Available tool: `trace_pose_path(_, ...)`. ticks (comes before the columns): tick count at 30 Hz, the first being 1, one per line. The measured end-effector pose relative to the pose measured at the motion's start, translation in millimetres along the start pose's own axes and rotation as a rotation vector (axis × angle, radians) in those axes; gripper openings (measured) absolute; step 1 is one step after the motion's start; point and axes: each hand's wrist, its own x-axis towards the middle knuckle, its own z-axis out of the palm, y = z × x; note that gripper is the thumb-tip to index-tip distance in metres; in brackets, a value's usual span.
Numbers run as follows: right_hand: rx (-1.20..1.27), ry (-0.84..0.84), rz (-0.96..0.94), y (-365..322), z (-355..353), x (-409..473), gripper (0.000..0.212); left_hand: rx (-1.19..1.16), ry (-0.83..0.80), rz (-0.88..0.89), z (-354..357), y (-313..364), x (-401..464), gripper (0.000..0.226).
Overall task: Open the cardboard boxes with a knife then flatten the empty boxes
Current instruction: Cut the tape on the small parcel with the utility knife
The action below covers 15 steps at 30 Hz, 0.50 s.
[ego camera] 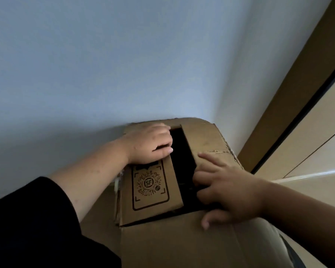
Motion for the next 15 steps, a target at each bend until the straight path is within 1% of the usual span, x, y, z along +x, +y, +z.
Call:
trace_pose_path(2,0.002,0.098,-0.019,12.7,-16.8,-2.9,0.049,0.061,0.105,0.12,-24.2,-1.6,3.9,0.041)
trace_pose_path(3,0.023,0.134,-0.025,18.9,-26.9,-5.3,0.048,0.063,0.119,0.142,-39.8,-2.4,3.5,0.04)
trace_pose_path(4,0.055,0.159,-0.025,24.8,-37.4,-8.8,0.047,0.053,0.097,0.122,-56.5,-4.3,1.1,0.04)
trace_pose_path(5,0.077,0.169,-0.012,30.8,-47.4,-13.6,0.045,0.036,0.051,0.065,-72.7,-6.9,-3.3,0.042)
trace_pose_path(7,0.067,0.153,0.05,42.8,-63.6,-27.5,0.039,0.031,-0.041,-0.09,-98.9,-14.6,-18.5,0.047)
trace_pose_path(9,0.056,0.074,0.132,54.9,-73.2,-46.9,0.035,0.072,-0.158,-0.259,-115.7,-19.0,-35.4,0.046)
trace_pose_path(12,0.08,-0.146,0.356,74.0,-83.5,-71.4,0.041,0.243,-0.473,-0.438,-122.7,-10.1,-46.9,0.032)
trace_pose_path(13,0.085,-0.218,0.431,78.0,-85.1,-75.8,0.047,0.289,-0.556,-0.481,-118.6,-5.9,-47.8,0.037)
trace_pose_path(14,0.089,-0.283,0.488,80.4,-85.3,-78.4,0.056,0.328,-0.613,-0.514,-111.4,-2.5,-48.3,0.049)
trace_pose_path(15,0.076,-0.345,0.525,81.2,-83.7,-78.4,0.069,0.363,-0.645,-0.535,-102.8,0.7,-49.5,0.06)
